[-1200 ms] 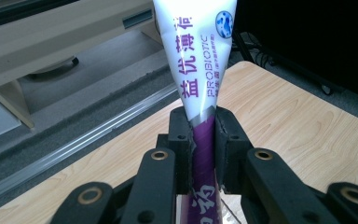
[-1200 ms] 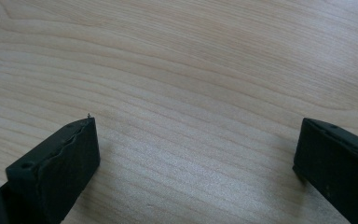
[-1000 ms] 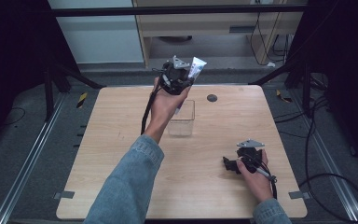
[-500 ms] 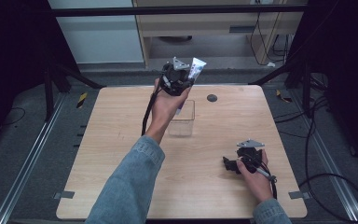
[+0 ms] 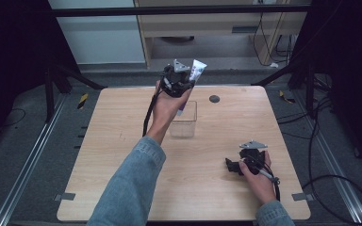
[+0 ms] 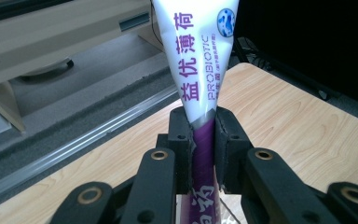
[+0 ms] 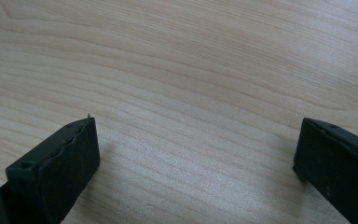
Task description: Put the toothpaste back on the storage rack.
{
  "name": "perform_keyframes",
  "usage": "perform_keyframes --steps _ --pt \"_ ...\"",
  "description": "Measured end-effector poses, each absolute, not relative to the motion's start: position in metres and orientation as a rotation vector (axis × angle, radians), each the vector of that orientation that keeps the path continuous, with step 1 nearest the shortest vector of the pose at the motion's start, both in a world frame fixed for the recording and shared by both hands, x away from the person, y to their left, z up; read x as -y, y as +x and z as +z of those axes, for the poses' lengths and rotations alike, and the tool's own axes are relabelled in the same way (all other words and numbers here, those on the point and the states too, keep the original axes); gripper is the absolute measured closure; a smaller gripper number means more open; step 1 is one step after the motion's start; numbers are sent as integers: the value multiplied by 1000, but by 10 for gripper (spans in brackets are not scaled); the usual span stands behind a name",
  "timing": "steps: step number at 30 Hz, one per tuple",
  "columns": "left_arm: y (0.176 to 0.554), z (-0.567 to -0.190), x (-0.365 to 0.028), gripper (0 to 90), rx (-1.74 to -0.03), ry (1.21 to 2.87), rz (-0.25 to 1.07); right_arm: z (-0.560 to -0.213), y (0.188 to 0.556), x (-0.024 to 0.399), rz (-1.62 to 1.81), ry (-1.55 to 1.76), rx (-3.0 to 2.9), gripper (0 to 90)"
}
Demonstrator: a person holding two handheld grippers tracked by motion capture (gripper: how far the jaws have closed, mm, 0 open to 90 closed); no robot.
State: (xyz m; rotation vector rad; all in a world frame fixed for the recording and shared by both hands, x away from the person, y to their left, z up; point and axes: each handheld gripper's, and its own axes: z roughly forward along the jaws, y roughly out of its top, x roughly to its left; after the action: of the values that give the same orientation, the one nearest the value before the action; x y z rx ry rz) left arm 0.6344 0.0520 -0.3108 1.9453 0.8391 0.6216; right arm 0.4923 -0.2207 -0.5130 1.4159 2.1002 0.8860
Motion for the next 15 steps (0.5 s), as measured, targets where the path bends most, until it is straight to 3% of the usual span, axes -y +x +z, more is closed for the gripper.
perform_keyframes --steps 15 --pt "639 -322 -51 783 -826 1935 637 -513 492 220 885 1422 -2101 4"
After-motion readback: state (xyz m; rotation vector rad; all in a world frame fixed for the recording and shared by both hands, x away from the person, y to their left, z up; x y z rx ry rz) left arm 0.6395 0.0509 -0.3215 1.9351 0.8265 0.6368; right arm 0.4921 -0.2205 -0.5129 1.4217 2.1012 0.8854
